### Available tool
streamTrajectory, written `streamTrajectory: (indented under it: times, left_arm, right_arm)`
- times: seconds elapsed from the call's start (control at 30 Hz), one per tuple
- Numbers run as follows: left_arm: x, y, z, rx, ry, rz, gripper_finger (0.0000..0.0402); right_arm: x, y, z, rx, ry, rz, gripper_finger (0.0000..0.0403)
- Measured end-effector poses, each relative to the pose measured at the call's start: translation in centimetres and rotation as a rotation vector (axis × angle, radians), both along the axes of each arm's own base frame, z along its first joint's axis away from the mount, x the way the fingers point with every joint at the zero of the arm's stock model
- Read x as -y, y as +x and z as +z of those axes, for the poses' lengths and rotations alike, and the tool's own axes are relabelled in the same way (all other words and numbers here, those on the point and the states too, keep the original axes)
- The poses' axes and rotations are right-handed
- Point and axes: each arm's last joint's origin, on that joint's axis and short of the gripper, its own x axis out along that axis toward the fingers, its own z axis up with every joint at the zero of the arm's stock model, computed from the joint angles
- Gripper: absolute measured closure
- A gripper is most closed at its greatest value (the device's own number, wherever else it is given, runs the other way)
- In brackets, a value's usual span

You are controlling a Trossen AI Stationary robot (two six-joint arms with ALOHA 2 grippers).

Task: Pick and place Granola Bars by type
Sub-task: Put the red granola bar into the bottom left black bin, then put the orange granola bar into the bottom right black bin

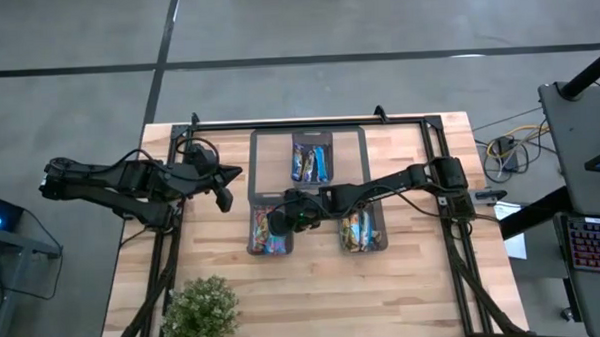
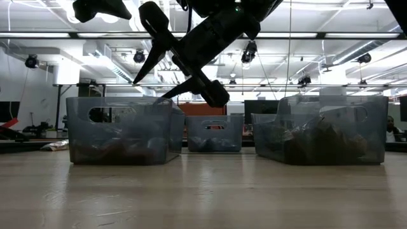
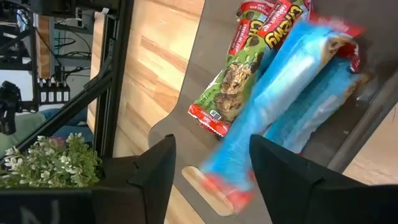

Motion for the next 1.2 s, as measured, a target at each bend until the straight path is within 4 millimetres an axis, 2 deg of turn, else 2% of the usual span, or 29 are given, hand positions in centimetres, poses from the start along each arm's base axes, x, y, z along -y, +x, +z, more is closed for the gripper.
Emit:
streamTrajectory:
  times: [0.4, 0.53, 0.9, 1.0, 1.2]
  left_arm:
    - [0.0, 0.0, 0.0, 0.0, 0.0, 0.0, 0.0401]
    - [0.0, 0.0, 0.0, 0.0, 0.0, 0.0, 0.0401]
    - [0.0, 0.0, 0.0, 0.0, 0.0, 0.0, 0.0401]
    - [0.0, 0.0, 0.0, 0.0, 0.0, 0.0, 0.0401]
    - [0.0, 0.0, -0.1, -0.012, 0.004, -0.001, 0.0401]
  right_arm:
    - [0.0, -0.1, 0.4, 0.015, -0.034, 0.036, 0.0216]
    - [0.0, -0.3, 1.4, 0.039, -0.055, 0.057, 0.0248]
    - [0.1, -1.5, 3.4, 0.037, -0.204, 0.177, 0.0385]
    - [0.1, -1.9, 4.1, 0.042, -0.244, 0.212, 0.0393]
    - [0.4, -4.4, 7.7, 0.042, -0.39, 0.323, 0.0394]
